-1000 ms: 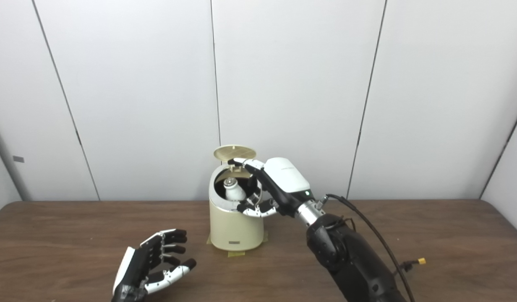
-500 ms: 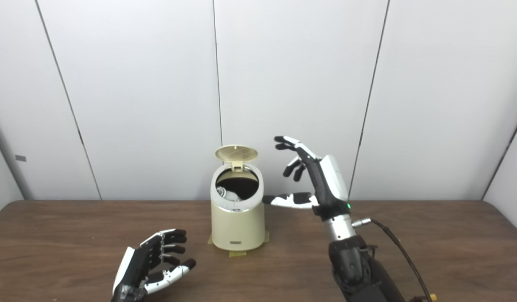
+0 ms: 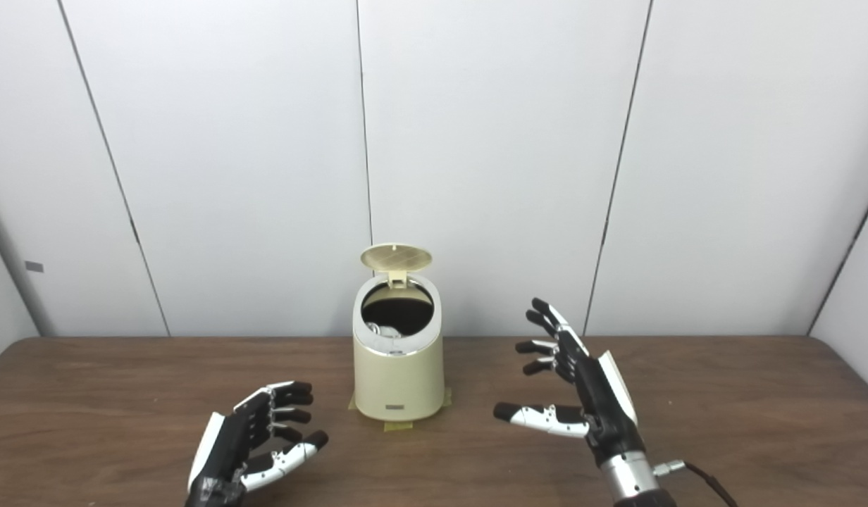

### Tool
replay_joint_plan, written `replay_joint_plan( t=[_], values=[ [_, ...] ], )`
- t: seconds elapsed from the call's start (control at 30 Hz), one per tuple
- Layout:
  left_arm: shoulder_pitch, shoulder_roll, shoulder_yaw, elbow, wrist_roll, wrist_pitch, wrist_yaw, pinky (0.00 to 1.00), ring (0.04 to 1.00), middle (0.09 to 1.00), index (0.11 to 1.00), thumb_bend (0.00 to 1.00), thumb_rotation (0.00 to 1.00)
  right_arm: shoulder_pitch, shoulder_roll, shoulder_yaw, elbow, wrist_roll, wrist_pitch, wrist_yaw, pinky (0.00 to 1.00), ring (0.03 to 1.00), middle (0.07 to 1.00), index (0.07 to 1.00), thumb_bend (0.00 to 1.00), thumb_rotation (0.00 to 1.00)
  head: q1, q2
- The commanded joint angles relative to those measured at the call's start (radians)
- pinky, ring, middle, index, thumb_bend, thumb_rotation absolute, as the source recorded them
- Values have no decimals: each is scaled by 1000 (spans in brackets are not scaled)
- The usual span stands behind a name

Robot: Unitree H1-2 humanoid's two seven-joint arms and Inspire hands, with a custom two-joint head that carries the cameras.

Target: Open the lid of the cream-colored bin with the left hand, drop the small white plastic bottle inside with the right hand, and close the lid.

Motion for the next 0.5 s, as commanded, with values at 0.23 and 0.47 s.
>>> replay_joint_plan(
  t=[0.23, 0.47],
  values=[
    [-41, 8, 3, -3, -11, -64, -3, 536, 644, 710, 729, 668, 77, -23, 38, -65, 52, 65, -76, 19, 590, 757, 895, 912, 872, 290, 1, -3],
    [-52, 22, 5, -23, -19, -71, -17, 612, 704, 758, 781, 676, 165, -27, 51, -87, 89, 92, -98, 34, 568, 754, 890, 886, 861, 254, 19, -9]
  ],
)
